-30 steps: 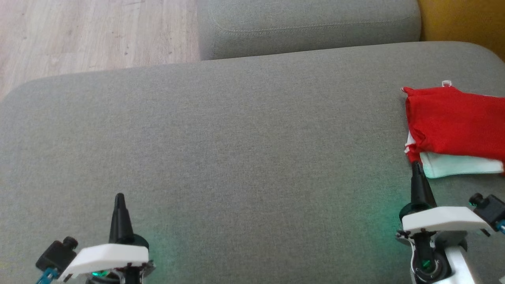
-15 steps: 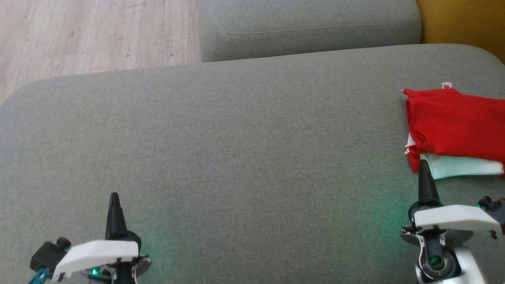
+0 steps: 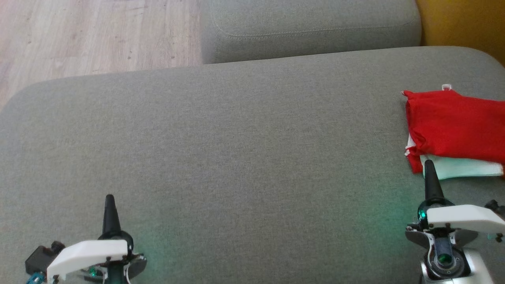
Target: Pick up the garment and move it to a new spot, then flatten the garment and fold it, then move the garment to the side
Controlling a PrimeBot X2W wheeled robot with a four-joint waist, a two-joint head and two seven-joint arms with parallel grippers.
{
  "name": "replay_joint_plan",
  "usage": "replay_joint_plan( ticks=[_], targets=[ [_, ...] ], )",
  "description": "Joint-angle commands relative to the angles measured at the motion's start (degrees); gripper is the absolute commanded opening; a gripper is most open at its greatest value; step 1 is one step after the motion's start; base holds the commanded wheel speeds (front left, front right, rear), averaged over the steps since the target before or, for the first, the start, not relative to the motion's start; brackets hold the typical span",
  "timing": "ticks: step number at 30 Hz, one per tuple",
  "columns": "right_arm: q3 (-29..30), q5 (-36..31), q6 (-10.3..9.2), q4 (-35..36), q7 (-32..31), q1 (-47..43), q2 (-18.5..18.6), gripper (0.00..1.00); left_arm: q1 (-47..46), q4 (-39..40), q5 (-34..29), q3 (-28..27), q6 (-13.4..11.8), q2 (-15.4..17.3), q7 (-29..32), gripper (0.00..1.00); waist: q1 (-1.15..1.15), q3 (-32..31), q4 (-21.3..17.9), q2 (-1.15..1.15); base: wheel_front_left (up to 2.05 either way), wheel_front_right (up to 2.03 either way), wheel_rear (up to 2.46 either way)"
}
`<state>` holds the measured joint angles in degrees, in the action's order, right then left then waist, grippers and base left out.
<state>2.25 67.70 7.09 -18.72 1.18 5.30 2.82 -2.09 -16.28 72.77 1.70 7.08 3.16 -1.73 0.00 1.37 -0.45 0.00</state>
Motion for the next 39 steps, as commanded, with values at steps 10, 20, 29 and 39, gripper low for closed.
replay_joint_plan(
  ticks=[10,20,29,39],
  targets=[
    [0.35,7.33,0.31,2.93,-1.88,1.22,0.94,0.0,-3.17,2.08,5.88,-3.01,0.31,0.96,1.92,0.0,0.0,-0.31,0.12,0.0,0.0,0.0,0.0],
    [1.32,13.63,0.34,3.57,-3.58,1.06,0.92,0.0,-3.45,2.16,11.07,-4.23,0.34,0.96,3.64,0.0,0.0,-0.62,0.23,0.0,0.0,0.0,0.0],
    [2.2,19.29,0.37,4.14,-5.11,0.92,0.91,0.0,-3.69,2.22,15.74,-5.35,0.37,0.94,5.2,0.0,0.0,-0.89,0.34,0.0,0.0,0.0,0.0],
    [3.16,25.38,0.4,4.75,-6.77,0.77,0.88,0.0,-3.96,2.29,20.76,-6.58,0.41,0.9,6.91,0.0,0.0,-1.19,0.45,0.0,0.0,0.0,0.0]
  ],
)
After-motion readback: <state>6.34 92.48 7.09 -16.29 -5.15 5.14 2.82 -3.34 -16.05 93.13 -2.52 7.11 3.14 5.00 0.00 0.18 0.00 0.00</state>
